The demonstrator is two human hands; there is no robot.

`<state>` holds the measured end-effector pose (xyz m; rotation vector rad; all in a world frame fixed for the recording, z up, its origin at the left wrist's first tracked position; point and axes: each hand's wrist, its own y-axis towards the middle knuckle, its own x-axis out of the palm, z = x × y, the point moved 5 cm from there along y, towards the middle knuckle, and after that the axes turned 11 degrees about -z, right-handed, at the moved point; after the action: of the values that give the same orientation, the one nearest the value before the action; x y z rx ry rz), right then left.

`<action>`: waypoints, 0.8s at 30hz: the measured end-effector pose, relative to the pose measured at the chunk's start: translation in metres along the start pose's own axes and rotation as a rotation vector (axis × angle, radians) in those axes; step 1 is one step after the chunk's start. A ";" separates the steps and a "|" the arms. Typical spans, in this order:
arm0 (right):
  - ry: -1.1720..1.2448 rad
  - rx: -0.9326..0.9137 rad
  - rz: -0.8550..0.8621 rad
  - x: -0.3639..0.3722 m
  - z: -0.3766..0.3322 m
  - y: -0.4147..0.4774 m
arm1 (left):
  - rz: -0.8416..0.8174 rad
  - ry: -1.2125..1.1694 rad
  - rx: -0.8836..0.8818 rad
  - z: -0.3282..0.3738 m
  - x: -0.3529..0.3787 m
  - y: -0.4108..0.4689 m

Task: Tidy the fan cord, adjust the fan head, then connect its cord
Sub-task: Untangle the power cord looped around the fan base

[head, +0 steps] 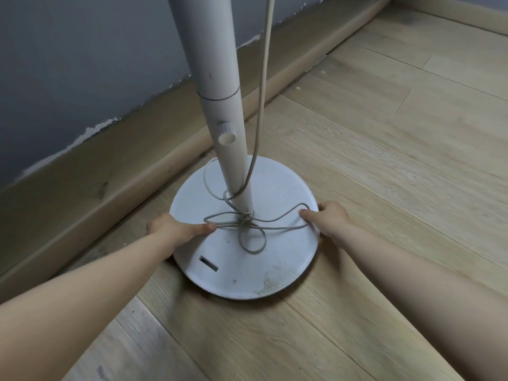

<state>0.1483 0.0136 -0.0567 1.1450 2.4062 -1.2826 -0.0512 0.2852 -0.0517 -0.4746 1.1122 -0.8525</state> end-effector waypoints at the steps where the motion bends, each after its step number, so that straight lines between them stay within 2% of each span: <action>1: 0.004 -0.003 -0.010 0.002 -0.001 0.000 | -0.015 -0.015 -0.012 0.000 0.000 0.001; 6: 0.052 0.018 -0.028 0.004 -0.002 0.004 | -0.088 -0.103 -0.047 -0.003 -0.003 0.005; 14: 0.185 0.102 -0.059 0.002 0.002 0.004 | -0.091 -0.211 -0.022 -0.005 -0.004 0.004; 24: 0.263 0.080 -0.090 0.005 -0.001 0.003 | -0.129 -0.331 0.008 -0.010 -0.007 -0.004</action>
<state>0.1471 0.0175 -0.0602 1.3156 2.6410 -1.3410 -0.0631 0.2887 -0.0487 -0.6606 0.7801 -0.8535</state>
